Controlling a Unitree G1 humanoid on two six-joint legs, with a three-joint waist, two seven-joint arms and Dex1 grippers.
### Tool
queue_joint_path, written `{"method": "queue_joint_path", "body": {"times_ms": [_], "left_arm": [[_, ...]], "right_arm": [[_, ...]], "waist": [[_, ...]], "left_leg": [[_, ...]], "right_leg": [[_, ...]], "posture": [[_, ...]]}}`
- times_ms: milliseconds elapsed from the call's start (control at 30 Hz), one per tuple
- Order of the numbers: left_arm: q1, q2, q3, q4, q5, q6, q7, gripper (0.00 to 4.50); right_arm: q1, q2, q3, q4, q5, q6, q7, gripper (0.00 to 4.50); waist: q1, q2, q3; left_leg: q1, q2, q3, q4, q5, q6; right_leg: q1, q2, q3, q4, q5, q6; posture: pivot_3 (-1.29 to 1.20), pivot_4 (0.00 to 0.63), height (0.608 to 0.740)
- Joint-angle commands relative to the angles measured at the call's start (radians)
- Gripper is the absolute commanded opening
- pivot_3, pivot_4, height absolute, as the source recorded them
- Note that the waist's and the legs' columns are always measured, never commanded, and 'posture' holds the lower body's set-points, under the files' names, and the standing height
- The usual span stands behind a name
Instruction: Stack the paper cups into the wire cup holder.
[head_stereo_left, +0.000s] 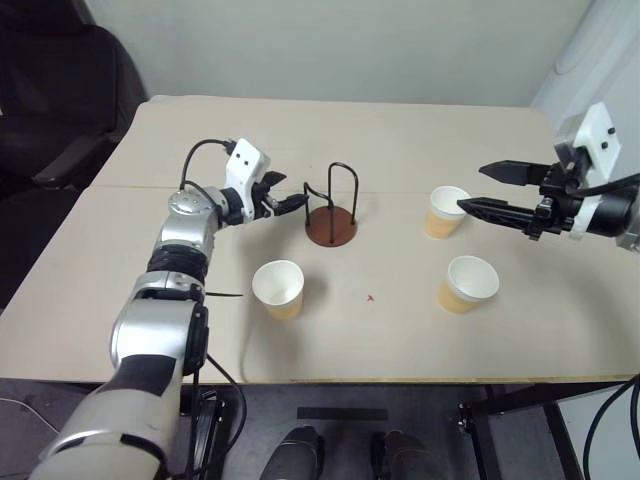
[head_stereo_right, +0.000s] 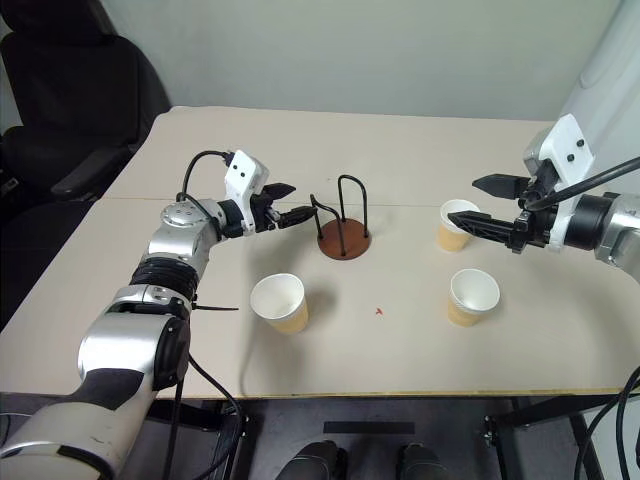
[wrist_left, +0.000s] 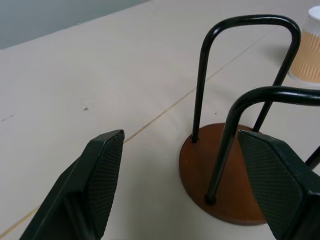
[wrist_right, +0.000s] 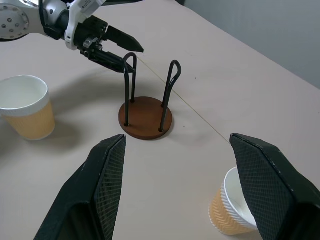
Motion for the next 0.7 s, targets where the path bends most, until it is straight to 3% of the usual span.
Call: {"method": "queue_joint_path", "body": {"times_ms": [33,367,400,467,700], "left_arm": [[-0.042,-0.007,0.02,0.011,-0.005,-0.021,0.008,3.86],[-0.051,-0.065,0.028,0.029,-0.013,-0.019,-0.013,3.86],[-0.054,-0.073,0.03,0.033,-0.014,-0.019,-0.014,3.71],[-0.06,-0.091,0.037,0.042,-0.021,-0.011,-0.019,3.29],[-0.056,-0.119,0.041,0.049,-0.016,-0.009,-0.047,0.73]], "right_arm": [[-0.018,-0.005,-0.016,-0.018,-0.004,-0.017,-0.01,3.34],[-0.02,-0.002,-0.02,-0.025,-0.002,-0.01,-0.025,3.34],[-0.02,-0.002,-0.02,-0.026,-0.002,-0.009,-0.027,3.34],[-0.02,0.001,-0.022,-0.029,0.0,-0.008,-0.033,3.34],[-0.015,0.004,-0.027,-0.039,0.006,-0.004,-0.047,3.34]], "waist": [[0.0,0.0,0.0],[0.004,0.0,0.0],[0.004,0.0,0.0],[0.005,0.0,0.0],[0.005,0.0,0.0]], "left_leg": [[0.0,0.0,0.0,0.0,0.0,0.0],[0.0,0.0,0.0,0.0,0.0,0.0],[0.0,0.0,0.0,0.0,0.0,0.0],[0.0,0.0,0.0,0.0,0.0,0.0],[0.0,0.0,0.001,0.0,0.0,0.0]], "right_leg": [[0.0,0.0,0.0,0.0,0.0,0.0],[0.0,0.0,0.0,0.0,0.0,0.0],[0.0,0.0,0.0,0.0,0.0,0.0],[0.0,0.0,0.0,0.0,0.0,0.0],[0.0,0.0,0.0,0.0,0.0,0.001]], "posture": [[0.0,0.15,0.74],[0.0,0.15,0.74],[0.0,0.15,0.74],[0.0,0.15,0.74],[0.0,0.15,0.74]]}}
